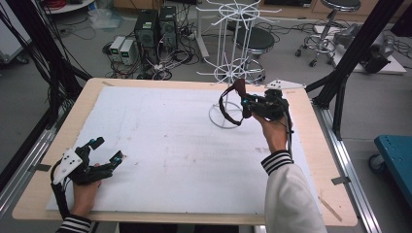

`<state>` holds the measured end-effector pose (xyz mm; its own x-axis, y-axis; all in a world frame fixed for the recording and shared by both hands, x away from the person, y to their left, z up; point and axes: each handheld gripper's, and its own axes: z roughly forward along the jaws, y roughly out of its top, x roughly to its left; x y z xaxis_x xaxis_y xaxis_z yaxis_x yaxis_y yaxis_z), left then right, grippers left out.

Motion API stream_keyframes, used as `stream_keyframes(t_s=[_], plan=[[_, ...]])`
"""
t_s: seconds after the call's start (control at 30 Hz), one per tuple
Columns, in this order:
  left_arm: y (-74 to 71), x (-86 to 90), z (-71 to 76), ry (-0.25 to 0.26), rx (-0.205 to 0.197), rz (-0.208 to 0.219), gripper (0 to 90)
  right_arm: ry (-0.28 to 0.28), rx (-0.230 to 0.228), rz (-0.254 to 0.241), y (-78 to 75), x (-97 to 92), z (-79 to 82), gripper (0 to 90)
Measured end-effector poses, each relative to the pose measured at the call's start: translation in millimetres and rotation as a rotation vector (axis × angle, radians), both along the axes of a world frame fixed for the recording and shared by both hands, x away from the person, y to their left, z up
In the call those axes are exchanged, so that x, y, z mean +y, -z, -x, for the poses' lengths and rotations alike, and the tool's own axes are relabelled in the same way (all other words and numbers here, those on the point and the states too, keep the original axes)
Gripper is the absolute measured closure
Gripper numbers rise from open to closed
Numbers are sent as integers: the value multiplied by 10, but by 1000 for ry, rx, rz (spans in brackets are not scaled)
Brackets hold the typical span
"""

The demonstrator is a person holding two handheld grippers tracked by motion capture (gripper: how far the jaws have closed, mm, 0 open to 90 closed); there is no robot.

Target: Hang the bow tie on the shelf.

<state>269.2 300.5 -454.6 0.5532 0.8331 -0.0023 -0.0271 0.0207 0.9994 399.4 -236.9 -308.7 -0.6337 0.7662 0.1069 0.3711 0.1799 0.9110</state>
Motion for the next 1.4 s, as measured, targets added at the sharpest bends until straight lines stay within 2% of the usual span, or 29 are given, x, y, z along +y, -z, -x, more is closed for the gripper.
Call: stream_keyframes(t_s=[0.07, 0.27, 0.37, 0.43, 0.87, 0.9, 0.93, 0.97, 1.0, 1.03, 1.1, 1.13, 1.27, 1.4], plan=[[0, -3, 0, 1, 0, 2, 143, 11, 11, -12, 39, -7, -10, 765], [0, 0, 0, 0, 0, 1, 142, 37, 44, -4, 134, -44, -16, 766], [0, 0, 0, 0, 0, 0, 143, 42, 41, -6, 174, -60, -16, 766], [1, -2, 0, -1, -1, 2, 142, 51, 61, 22, 229, -63, -27, 766], [0, 1, 0, 0, 1, 1, 142, 41, 63, 18, 276, -66, -54, 758], [0, 1, 0, 0, 1, 1, 143, 39, 55, 20, 277, -53, -55, 575], [0, 1, -1, 0, 1, 1, 143, 39, 55, 20, 277, -53, -55, 575], [0, 2, -1, 1, 1, 2, 143, 53, 47, 29, 280, -34, -55, 418], [0, 2, -1, 1, 1, 2, 143, 77, 50, 52, 291, -1, -54, 113], [0, 2, -1, 0, 1, 2, 143, 82, 57, 78, 302, 18, -47, 3], [0, 2, -2, 0, 1, 2, 143, 87, 51, 95, 310, 34, -31, 7], [1, 1, -4, -1, 0, 7, 143, 65, 23, 84, 327, 34, 29, 6], [0, 1, -5, 0, -1, 6, 143, 39, 7, 89, 334, 12, 102, 6], [0, 2, -2, -1, 1, 2, 143, 34, -24, 58, 347, -70, 214, 6]])
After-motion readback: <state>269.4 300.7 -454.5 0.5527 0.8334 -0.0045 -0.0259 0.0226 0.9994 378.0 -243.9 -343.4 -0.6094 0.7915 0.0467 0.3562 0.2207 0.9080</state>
